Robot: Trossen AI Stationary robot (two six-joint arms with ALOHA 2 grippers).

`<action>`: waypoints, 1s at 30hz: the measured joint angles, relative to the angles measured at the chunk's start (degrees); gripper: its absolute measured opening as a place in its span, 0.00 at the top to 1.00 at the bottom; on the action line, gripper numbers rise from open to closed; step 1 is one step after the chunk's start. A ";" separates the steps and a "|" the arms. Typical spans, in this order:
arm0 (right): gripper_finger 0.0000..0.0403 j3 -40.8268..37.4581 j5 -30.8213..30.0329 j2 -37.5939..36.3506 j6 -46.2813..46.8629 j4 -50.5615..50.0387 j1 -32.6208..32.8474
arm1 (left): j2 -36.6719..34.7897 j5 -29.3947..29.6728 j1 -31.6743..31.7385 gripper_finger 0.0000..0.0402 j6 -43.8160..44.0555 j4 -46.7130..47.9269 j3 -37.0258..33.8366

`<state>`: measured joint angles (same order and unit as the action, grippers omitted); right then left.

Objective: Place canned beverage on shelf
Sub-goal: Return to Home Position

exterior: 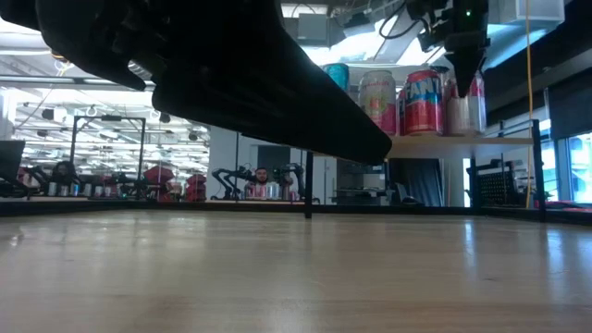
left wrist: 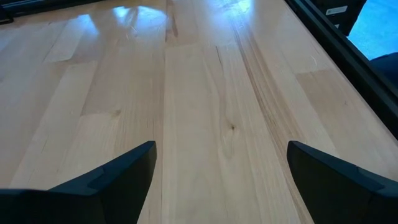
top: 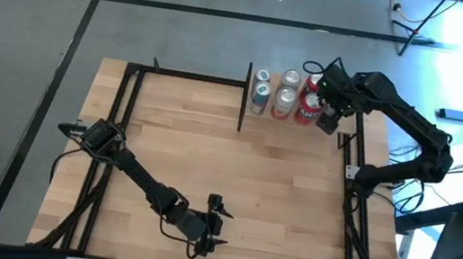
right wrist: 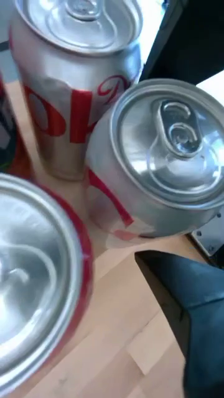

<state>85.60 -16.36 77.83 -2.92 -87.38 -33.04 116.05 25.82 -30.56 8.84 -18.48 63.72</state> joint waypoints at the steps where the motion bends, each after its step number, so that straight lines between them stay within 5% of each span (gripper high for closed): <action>1: 0.05 0.00 0.10 -0.02 -0.02 0.32 0.00 | 0.00 0.01 0.00 0.13 0.00 0.00 0.00; 18: 0.06 6.28 1.10 -0.53 0.10 -1.61 0.06 | 0.00 0.02 0.02 0.13 -0.02 0.00 0.00; 25: 0.06 12.79 9.39 -1.18 4.60 -2.36 0.11 | 0.00 0.02 0.02 0.13 0.12 -0.29 0.00; 30: 0.06 10.48 12.48 -4.54 8.55 2.17 6.77 | 0.00 0.00 0.02 0.13 1.33 -0.43 0.00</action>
<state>96.09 -3.88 73.28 5.63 -85.21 -26.27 116.05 25.82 -30.55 10.17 -18.91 63.72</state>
